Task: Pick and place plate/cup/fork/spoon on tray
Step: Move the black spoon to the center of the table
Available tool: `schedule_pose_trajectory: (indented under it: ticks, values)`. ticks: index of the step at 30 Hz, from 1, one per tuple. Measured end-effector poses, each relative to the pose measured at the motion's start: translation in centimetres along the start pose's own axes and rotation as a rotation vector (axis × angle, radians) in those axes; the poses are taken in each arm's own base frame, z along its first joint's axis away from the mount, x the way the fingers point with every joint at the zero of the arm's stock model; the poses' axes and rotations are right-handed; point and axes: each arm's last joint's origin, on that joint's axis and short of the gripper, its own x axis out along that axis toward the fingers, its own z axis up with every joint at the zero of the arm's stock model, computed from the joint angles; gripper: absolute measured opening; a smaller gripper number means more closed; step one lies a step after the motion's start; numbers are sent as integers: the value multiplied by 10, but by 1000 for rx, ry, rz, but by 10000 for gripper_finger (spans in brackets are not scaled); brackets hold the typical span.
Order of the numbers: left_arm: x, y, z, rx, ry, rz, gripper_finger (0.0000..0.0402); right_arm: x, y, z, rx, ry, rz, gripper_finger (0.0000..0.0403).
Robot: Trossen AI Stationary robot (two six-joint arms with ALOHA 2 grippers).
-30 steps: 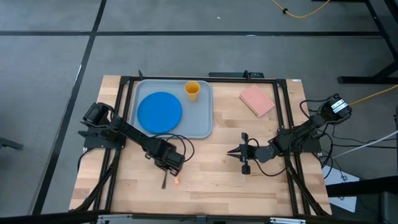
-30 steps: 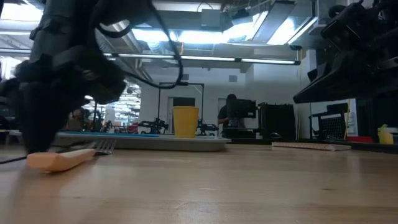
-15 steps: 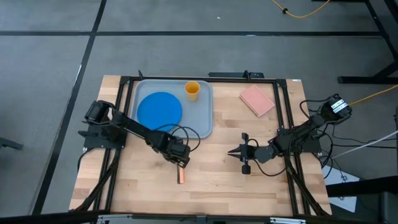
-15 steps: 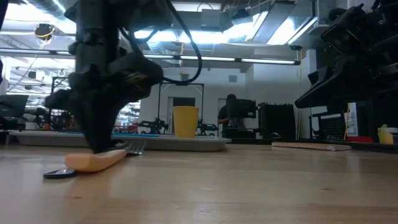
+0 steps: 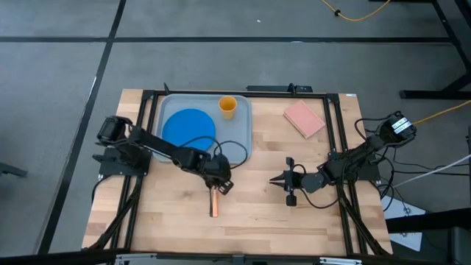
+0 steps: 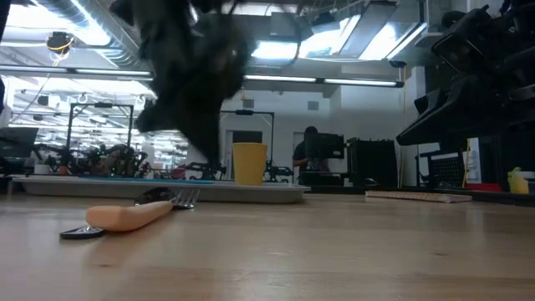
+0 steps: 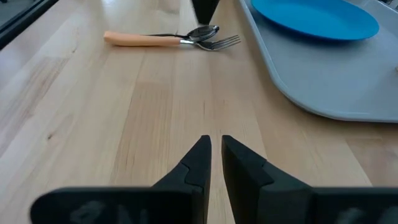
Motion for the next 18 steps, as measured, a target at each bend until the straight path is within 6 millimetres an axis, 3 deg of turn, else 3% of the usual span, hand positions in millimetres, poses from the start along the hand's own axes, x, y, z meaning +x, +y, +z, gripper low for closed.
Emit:
schedule_pose_trajectory:
  ticks: [4, 7, 10, 14, 18]
  values:
    - [-30, -12, 3, 340, -51, -51, 0, 0, 0, 0, 24, 0, -1, 45]
    - [-56, -19, -8, 698, -34, -142, 0, 0, 0, 0, 24, -6, -10, 45]
    - [-78, -21, -23, 923, -20, -165, 0, 0, -1, 1, 65, -19, -54, 45]
    - [-103, -5, -37, 1030, 6, -11, 0, 0, -3, 3, 145, -52, -103, 45]
    - [-107, 22, -56, 1066, -38, 102, 0, -1, -6, 12, 193, -159, -234, 45]
